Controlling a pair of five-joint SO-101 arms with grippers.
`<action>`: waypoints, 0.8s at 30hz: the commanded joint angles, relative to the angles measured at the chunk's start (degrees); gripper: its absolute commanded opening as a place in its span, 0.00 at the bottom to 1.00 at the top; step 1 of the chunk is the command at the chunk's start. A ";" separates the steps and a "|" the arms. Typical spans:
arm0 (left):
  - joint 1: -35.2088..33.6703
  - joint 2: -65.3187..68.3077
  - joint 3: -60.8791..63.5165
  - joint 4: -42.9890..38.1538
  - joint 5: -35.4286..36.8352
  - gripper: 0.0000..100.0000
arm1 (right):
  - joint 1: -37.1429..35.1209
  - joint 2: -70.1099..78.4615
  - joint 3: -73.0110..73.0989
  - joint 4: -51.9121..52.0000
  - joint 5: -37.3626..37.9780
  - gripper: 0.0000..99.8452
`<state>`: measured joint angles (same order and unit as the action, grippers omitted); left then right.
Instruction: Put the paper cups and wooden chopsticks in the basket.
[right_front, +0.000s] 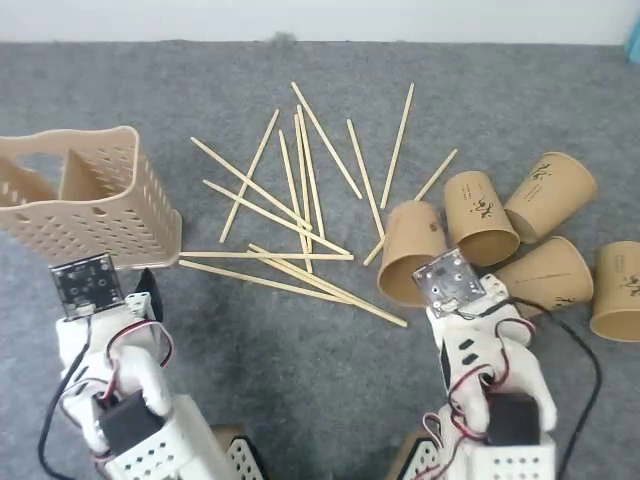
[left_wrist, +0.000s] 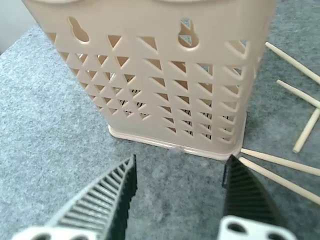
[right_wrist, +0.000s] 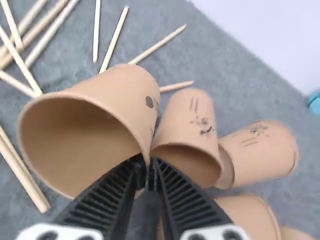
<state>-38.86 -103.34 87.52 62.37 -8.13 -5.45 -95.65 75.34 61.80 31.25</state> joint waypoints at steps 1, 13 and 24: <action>0.35 1.14 -0.13 -0.09 1.05 0.27 | -0.48 15.69 -20.13 8.04 0.00 0.01; 0.00 20.22 -4.62 -7.65 1.14 0.27 | -21.67 67.21 -98.37 41.27 -14.24 0.01; 0.00 20.48 -4.70 -7.91 1.14 0.27 | -45.41 92.35 -136.26 36.70 -21.36 0.01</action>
<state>-38.95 -83.47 85.67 56.13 -7.60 -47.21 -8.00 -50.55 100.31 10.86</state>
